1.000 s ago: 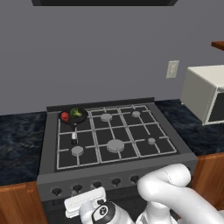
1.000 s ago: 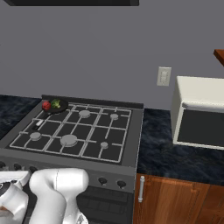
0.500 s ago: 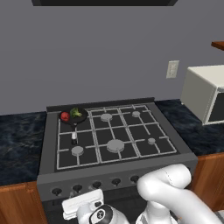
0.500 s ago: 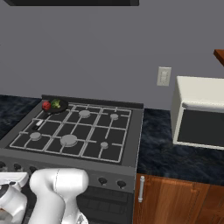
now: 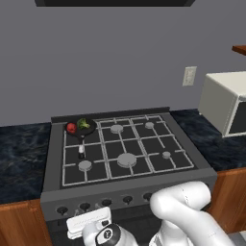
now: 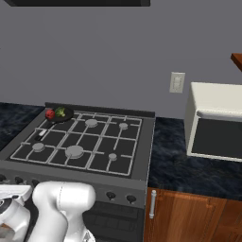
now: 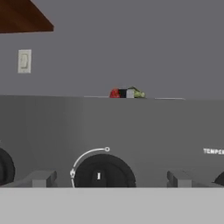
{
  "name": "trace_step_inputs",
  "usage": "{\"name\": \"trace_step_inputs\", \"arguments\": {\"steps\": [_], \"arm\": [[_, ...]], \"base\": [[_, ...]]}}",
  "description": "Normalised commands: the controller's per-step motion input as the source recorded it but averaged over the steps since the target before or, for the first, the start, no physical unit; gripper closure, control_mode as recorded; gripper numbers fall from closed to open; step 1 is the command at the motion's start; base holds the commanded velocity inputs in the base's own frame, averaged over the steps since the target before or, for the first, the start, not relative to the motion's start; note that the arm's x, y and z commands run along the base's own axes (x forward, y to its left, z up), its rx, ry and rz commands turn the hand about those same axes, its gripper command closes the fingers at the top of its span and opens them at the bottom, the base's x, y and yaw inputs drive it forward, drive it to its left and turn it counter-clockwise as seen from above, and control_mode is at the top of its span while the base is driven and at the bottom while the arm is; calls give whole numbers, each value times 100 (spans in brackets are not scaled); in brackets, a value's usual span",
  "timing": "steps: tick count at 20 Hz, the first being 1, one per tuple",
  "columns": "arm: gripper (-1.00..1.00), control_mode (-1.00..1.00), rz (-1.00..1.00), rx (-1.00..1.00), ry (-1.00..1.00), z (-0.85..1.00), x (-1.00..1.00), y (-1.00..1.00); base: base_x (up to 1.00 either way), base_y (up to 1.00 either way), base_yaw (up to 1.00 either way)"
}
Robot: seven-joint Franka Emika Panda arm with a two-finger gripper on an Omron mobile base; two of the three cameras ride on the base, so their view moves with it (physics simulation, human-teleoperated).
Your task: Put the broccoli and bell pepper in the pan. Then turn on the rear left burner and set the heat to medium.
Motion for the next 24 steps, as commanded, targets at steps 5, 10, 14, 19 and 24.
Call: {"name": "trace_step_inputs", "arguments": {"steps": [5, 10, 14, 19, 24], "arm": [[-100, -100, 0, 9, 0, -20, 10, 0], [-100, -100, 0, 5, 0, -1, 13, 0], [-100, -100, 0, 2, 0, 0, 22, 0], [-100, -100, 0, 0, 0, 0, 11, 0], [100, -100, 0, 0, 0, 0, 0, 0]], "base": [[0, 0, 0], [0, 0, 0], [0, 0, 0], [0, 0, 0], [0, 0, 0]]}}
